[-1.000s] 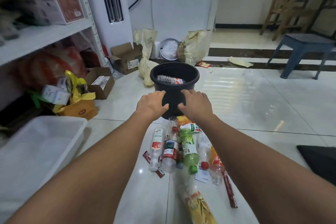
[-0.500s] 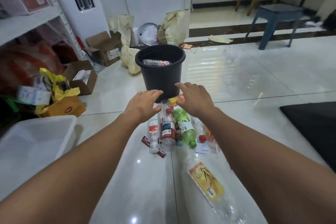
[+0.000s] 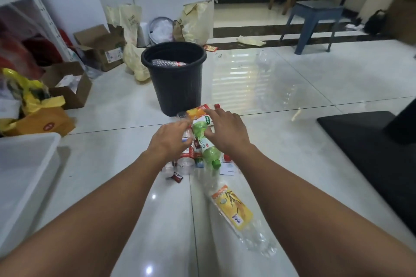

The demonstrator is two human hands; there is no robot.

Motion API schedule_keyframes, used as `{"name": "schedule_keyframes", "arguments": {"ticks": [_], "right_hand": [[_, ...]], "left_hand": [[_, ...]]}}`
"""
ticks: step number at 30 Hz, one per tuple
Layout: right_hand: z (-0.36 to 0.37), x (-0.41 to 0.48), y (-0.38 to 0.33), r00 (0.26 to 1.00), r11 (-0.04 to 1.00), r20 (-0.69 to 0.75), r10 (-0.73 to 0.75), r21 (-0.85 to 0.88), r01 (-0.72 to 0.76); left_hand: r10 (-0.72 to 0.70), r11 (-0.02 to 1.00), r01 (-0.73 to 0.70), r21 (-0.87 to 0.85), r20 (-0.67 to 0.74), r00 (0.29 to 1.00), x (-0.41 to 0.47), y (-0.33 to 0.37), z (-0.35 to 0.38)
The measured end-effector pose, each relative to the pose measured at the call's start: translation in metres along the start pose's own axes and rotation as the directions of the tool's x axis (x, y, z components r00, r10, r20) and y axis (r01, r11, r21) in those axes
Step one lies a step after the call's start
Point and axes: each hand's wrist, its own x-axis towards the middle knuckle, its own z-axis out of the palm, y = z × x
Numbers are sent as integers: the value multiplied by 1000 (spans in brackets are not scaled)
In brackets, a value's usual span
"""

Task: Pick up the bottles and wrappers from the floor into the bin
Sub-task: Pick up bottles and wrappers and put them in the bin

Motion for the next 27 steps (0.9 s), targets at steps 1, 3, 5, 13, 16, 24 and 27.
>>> {"name": "schedule_keyframes", "arguments": {"ticks": [1,3,5,13,16,24,27], "right_hand": [[3,-4,6,1000,1000,3,2,-12,-1],[10,-11,15,1000,1000,17,10,-24,-9],[18,-18,22,999,999,27,23,-28,-22],[45,-36,45,996,998,83,43,-56,-38],[52,-39,49,994,998,94,48,-55,-43],[74,-45,68,990,996,120,69,-56,-63],[81,-46,74,987,995,134,87,-59,-80]], "left_hand": [[12,1000,-12,-11,10,1000,-1,5,7],[33,999,-32,-39,43,999,-5,18,20],[54,997,-50,-52,69,996,-10,28,36],[180,980,-197,37,268,946,-26,47,87],[266,957,-291,16,358,895,-27,61,99],[409,890,-452,-61,545,732,-40,86,149],[434,880,-465,-95,560,706,-42,86,163]]}}
